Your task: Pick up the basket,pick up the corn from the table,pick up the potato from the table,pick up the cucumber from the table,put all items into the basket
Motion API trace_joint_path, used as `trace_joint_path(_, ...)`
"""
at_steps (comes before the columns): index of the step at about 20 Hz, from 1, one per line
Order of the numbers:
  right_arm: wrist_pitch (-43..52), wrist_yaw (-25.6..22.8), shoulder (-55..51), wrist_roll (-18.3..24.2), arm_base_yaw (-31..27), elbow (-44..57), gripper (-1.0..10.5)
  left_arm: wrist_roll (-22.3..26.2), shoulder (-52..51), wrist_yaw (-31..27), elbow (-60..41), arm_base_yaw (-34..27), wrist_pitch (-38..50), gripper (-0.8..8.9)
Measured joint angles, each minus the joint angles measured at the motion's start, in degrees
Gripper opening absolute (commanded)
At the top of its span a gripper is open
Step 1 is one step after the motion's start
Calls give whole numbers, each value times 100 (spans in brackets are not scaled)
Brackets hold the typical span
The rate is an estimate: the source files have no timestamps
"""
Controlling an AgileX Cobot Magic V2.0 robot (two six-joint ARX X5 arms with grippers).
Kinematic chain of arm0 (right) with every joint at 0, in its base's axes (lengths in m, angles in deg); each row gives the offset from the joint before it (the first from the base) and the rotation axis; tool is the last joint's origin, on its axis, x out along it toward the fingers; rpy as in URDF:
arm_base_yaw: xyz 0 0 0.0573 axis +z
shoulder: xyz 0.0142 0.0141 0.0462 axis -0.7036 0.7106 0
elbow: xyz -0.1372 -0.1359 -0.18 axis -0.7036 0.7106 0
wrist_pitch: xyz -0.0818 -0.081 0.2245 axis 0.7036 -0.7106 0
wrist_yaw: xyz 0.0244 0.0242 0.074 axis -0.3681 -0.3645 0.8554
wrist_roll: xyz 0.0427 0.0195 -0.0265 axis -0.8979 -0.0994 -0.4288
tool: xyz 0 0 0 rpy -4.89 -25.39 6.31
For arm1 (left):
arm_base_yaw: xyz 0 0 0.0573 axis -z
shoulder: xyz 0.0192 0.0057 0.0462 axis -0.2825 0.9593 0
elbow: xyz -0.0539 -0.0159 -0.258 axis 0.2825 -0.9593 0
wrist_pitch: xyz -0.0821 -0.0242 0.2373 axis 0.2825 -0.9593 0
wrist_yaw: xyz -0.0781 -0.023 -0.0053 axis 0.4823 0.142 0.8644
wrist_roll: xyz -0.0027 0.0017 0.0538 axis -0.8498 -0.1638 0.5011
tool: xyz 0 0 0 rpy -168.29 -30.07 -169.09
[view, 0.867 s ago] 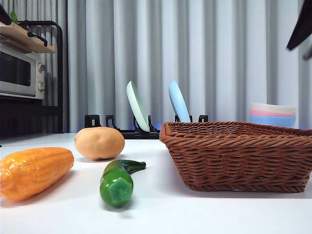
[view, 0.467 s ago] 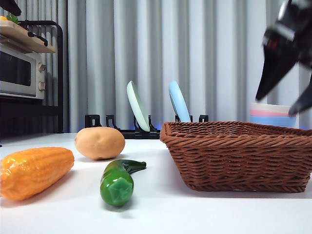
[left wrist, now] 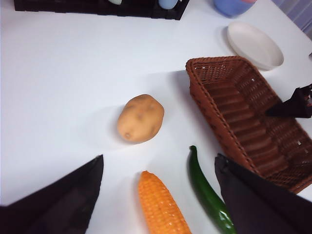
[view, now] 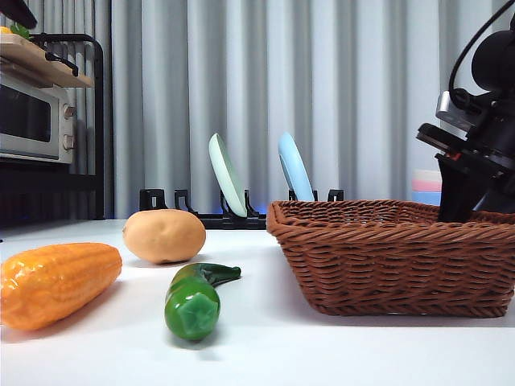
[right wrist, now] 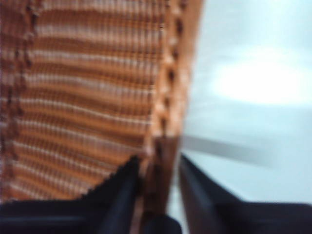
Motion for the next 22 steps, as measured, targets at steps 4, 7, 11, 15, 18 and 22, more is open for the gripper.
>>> trace_joint_path(4, -136, 2, -225, -258, -17, 0, -16, 492, 916, -15, 282, 313, -26, 393)
trace_joint_path(7, -203, -35, -671, -256, -17, 0, -16, 894, 1904, -111, 946, 699, -66, 474)
trace_joint_path(11, -356, -96, -1309, -216, -22, 0, -16, 1399, 3311, -909, 2205, 1360, -455, 473)
trace_joint_path(15, -391, -92, -1856, -208, -22, 0, -16, 1808, 4577, -1622, 3171, 1851, -778, 473)
trace_joint_path(18, -437, -92, -2041, -205, -22, 0, -16, 1926, 5195, -1663, 3410, 2020, -813, 473)
trace_joint_path(22, -483, -92, -2072, -190, -22, 0, -16, 2131, 5759, -1812, 3418, 2057, -817, 473)
